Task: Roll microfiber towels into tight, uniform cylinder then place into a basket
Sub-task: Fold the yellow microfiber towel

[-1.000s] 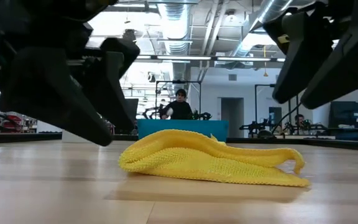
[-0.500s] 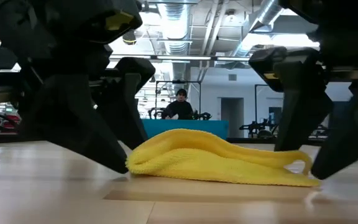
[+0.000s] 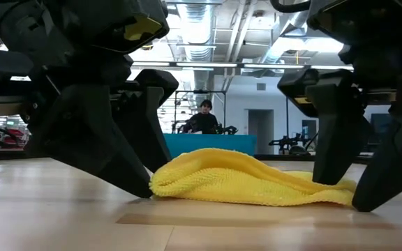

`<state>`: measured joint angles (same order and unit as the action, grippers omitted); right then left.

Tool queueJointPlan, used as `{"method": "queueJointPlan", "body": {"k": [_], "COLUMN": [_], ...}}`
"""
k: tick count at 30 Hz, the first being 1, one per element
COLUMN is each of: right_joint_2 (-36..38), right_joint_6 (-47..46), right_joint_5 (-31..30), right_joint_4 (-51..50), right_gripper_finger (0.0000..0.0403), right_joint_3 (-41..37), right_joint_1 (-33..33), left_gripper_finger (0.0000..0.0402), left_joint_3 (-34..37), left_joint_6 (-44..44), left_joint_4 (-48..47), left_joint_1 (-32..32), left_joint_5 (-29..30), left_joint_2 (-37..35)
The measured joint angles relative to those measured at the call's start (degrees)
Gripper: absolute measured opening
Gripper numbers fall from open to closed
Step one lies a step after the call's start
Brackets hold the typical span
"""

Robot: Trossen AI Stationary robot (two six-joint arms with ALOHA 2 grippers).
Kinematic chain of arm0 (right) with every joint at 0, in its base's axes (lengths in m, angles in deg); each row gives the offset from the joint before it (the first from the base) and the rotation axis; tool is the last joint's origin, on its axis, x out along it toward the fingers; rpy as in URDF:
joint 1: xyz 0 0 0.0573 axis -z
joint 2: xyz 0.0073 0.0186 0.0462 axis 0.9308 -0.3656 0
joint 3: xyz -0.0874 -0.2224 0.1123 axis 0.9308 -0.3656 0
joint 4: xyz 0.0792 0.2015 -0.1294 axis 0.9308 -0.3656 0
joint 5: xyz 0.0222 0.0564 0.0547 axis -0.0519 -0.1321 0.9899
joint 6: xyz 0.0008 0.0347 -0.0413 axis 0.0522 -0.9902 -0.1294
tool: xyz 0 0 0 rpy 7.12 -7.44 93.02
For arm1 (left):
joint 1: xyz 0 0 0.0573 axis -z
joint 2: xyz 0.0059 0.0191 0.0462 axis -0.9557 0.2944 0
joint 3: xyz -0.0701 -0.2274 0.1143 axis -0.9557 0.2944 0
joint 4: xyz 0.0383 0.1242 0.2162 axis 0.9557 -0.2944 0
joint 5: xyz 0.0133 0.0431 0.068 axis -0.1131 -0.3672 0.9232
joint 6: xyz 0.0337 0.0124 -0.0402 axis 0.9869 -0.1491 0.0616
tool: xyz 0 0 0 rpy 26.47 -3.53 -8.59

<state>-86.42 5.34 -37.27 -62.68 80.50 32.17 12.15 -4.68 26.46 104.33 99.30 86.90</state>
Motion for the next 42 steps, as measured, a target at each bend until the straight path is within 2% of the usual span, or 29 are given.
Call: {"method": "queueJointPlan", "body": {"k": [5, 9, 11, 16, 18, 24, 30, 34, 42], "right_joint_2": [-0.04, -0.04, 0.02, 0.01, -0.05, -0.15, -0.28, -0.28, -0.13], "right_joint_6": [-0.44, -0.47, -0.8, -1.95, -1.95, -3.31, -4.2, -5.04, -6.17], "right_joint_5": [0.37, 0.07, -0.53, -0.71, -0.69, -1.03, -5.13, -7.18, -12.71], "right_joint_4": [-0.12, -0.59, -0.65, -1.03, -1.65, -6.56, -12.52, -17.4, -24.48], "right_gripper_finger": [0.0085, 0.0026, 0.0011, 0.0029, 0.0031, 0.0007, 0.0017, 0.0009, 0.0015], "right_joint_3": [-0.05, -0.06, -0.09, 0.22, 0.68, 2.91, 6.75, 10.14, 16.63], "right_joint_1": [0.09, 0.05, 0.03, 0.05, -0.08, -0.98, -2.7, -3.76, -6.94], "left_gripper_finger": [0.0131, 0.0097, 0.0074, 0.0015, 0.0005, 0.0002, 0.0001, 0.0, 0.0], "left_joint_3": [0.0, 0.0, 0.0, 0.09, 0.11, 0.11, 0.11, -1.26, -7.83], "left_joint_6": [-1.47, -2.16, -2.23, -2.25, -2.75, -5.0, -8.41, -9.68, -9.66], "left_joint_4": [0.0, 0.09, 0.15, 1.48, 2.59, 4.94, 5.62, 6.91, -3.48], "left_joint_1": [-0.01, -0.01, -0.01, 0.02, 0.01, 0.36, 0.65, 0.68, 2.76], "left_joint_5": [-0.18, -1.41, -1.93, -2.05, -2.05, -2.03, -2.03, -2.29, -0.15], "left_joint_2": [0.02, 0.07, 0.07, 0.23, 0.26, 0.15, 0.09, 0.05, -0.07]}}
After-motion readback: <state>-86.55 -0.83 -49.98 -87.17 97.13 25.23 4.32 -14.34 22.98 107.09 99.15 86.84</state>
